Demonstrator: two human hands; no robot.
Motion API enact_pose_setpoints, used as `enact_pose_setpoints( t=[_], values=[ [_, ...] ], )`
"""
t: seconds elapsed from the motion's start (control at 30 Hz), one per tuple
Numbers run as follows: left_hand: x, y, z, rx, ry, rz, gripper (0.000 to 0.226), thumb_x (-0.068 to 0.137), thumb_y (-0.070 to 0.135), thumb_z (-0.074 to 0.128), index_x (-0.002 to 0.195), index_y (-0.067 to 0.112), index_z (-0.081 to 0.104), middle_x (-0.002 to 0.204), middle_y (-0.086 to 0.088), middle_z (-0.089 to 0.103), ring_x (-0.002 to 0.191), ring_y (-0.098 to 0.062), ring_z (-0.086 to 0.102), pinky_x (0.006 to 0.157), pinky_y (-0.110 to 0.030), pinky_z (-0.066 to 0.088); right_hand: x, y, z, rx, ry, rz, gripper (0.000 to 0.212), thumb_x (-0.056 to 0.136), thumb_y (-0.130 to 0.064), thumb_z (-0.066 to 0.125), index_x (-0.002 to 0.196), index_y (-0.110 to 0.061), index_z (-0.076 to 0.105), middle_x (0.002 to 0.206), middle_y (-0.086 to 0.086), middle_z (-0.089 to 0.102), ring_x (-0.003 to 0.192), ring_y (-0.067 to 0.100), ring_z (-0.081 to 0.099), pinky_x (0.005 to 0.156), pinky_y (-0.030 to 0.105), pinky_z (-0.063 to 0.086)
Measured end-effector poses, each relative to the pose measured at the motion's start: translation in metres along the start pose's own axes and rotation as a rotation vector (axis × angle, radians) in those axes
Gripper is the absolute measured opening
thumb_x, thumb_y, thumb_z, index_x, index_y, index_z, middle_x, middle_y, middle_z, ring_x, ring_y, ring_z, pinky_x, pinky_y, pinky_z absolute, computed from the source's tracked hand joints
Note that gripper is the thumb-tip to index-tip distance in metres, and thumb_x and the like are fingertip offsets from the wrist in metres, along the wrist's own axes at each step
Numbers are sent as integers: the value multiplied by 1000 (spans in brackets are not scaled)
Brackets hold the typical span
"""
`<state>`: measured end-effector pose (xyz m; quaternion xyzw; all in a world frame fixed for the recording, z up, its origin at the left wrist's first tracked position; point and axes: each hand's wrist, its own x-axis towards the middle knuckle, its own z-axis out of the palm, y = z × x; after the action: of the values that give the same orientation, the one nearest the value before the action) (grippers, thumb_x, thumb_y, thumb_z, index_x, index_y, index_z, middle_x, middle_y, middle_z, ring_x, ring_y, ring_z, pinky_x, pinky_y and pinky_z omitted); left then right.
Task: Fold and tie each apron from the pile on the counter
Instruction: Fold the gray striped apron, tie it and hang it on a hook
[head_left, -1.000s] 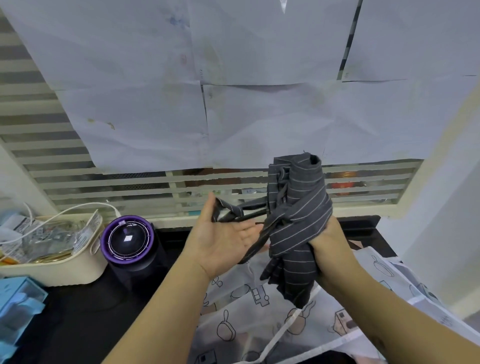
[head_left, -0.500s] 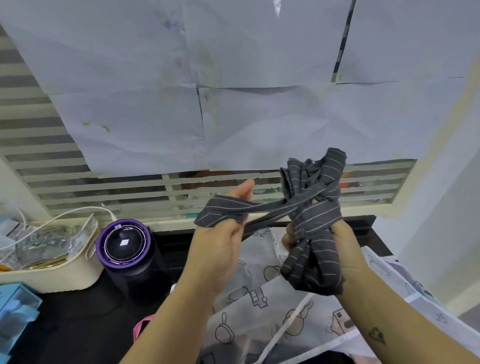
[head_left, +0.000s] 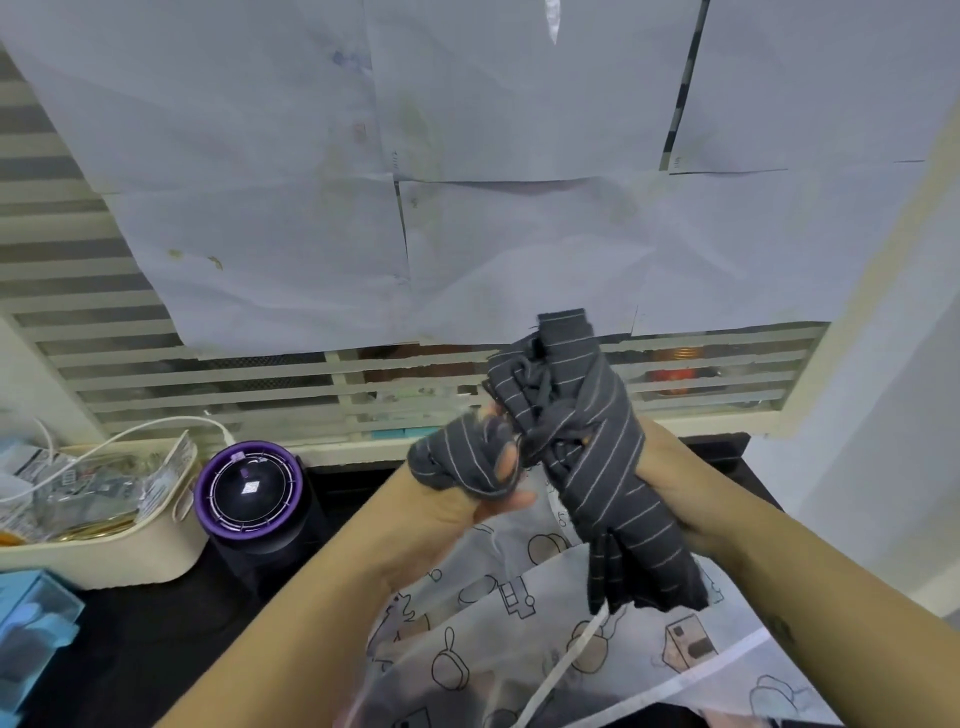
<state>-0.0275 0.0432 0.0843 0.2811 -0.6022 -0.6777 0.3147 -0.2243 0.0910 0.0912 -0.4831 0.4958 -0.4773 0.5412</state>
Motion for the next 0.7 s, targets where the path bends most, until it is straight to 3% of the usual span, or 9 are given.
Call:
enact_pose_setpoints(
  t=[0.03, 0.1, 0.2, 0.3, 0.4, 0.47, 0.53, 0.7],
  values=[
    [0, -4, 1, 5, -7, -36, 51, 42, 49, 88, 85, 23, 76, 92, -6, 66, 86, -13, 66, 84, -32, 55, -1, -3, 2, -140, -1, -37, 49, 72, -22, 71, 119, -27, 57, 98, -8, 70, 89, 5, 67, 75, 19, 52],
    [2, -12, 1, 5, 23, -53, 70, 37, 65, 86, 83, 14, 70, 81, -2, 64, 78, -11, 62, 81, -30, 53, 3, -5, 3, -294, 24, -116, 68, 77, -22, 75, 131, -43, 39, 118, -18, 60, 107, -2, 59, 88, 18, 47],
    [2, -14, 1, 110, 9, -2, 64, 52, 77, 73, 88, 25, 70, 87, 0, 65, 81, -11, 57, 80, -31, 47, 2, -11, 1, -364, -105, -130, 46, 89, -16, 63, 120, -47, 48, 109, -17, 66, 102, -2, 61, 80, 12, 47],
    [1, -8, -2, 161, 27, 100, 41, 68, 66, 65, 96, 37, 71, 100, 7, 71, 98, -9, 65, 90, -31, 51, 1, -15, -11, -371, -232, -46, 39, 86, -7, 58, 112, -35, 62, 108, -3, 70, 103, 15, 65, 83, 20, 52],
    [4, 1, -10, 130, 53, 164, 70, 65, 55, 75, 122, 16, 60, 114, -5, 69, 109, -19, 64, 96, -35, 51, 3, -16, -19, -480, -332, 11, 36, 82, -13, 57, 114, -28, 65, 111, -6, 69, 106, 14, 64, 92, 25, 50],
    [3, 4, -10, 331, -40, 167, 66, 66, 54, 72, 119, 16, 62, 108, -3, 70, 103, -16, 65, 92, -30, 52, 5, -16, -23, -540, -393, 39, 39, 87, -6, 55, 123, -20, 61, 119, -4, 67, 112, 15, 62, 101, 34, 46],
    [2, 5, -9, 497, -85, 113, 63, 62, 58, 69, 118, 29, 60, 104, 6, 70, 98, -5, 65, 91, -28, 53, 7, -19, -24, -603, -451, 43, 44, 89, 4, 52, 125, -20, 59, 121, -5, 66, 114, 14, 61, 101, 34, 44],
    [-1, 16, 3, 889, -301, 136, 23, 80, 39, 70, 95, 47, 55, 97, 16, 63, 89, 3, 60, 83, -20, 51, 9, -32, -17, -820, -565, 34, 22, 89, -3, 56, 99, -21, 64, 85, -8, 66, 79, 6, 61, 75, 24, 45]
  ],
)
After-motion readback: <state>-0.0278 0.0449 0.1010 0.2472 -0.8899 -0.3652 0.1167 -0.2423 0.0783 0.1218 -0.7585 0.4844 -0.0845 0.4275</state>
